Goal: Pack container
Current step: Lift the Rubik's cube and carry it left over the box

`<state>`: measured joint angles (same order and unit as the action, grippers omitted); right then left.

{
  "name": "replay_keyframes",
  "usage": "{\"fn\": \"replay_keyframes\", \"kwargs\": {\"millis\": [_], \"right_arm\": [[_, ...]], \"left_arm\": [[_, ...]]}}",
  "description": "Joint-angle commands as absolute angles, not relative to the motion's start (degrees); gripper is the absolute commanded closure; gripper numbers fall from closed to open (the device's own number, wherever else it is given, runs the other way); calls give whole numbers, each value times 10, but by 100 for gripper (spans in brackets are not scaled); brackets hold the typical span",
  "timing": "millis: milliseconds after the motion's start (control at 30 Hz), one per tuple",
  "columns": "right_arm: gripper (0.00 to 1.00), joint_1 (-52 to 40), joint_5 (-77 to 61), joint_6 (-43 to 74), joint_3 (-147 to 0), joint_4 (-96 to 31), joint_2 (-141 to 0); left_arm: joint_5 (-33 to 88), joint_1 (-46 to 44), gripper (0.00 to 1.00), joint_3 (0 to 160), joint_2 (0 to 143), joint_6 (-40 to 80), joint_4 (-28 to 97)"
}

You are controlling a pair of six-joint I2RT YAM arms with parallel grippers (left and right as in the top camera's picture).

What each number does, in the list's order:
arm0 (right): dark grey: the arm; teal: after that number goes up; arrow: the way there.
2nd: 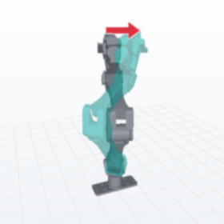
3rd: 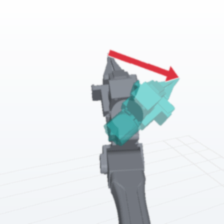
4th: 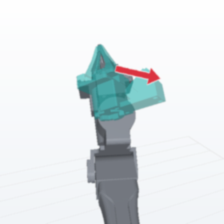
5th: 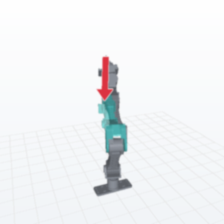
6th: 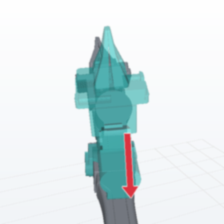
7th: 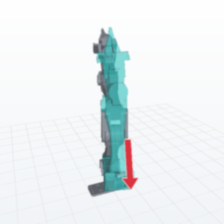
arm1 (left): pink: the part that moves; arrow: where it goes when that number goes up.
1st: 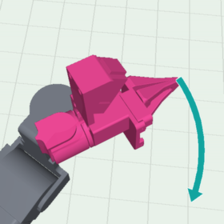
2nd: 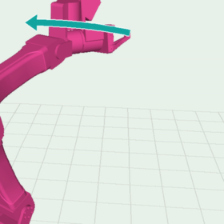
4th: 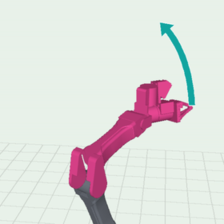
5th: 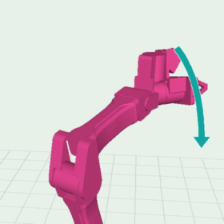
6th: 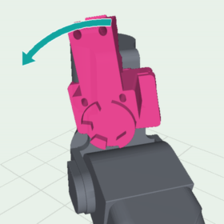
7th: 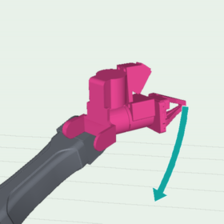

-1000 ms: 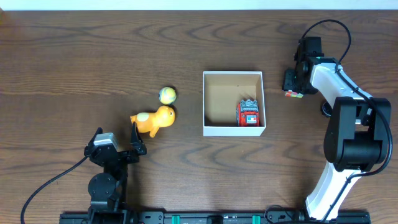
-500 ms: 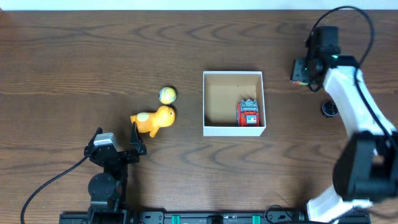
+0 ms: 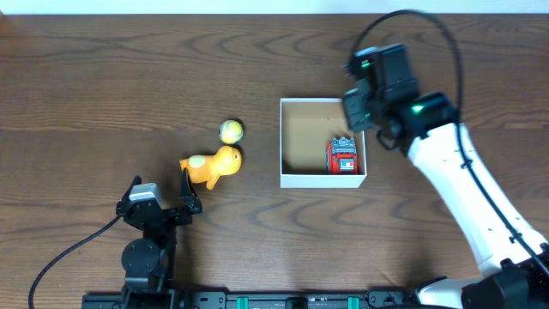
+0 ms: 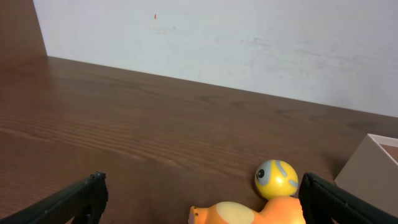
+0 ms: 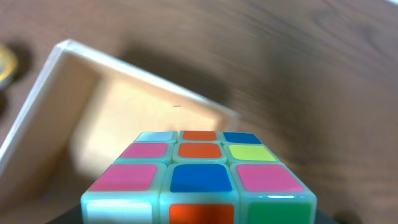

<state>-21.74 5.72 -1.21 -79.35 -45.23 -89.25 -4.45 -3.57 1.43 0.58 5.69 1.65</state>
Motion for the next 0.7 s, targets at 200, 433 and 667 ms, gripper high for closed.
{"fn": "replay_keyframes", "kwargs": {"millis": [200,433,667], "right_arm": [[52,-258,60,-243,-796,-459,-881],[55,-258,53,-362,-796,-460,-885],[55,-258,51,-409,-795,-459,-905]], "left_arm": [[-49,-36,2,2,2,47,38],[-49,-36,2,2,2,47,38],[-49,-36,2,2,2,47,38]]}}
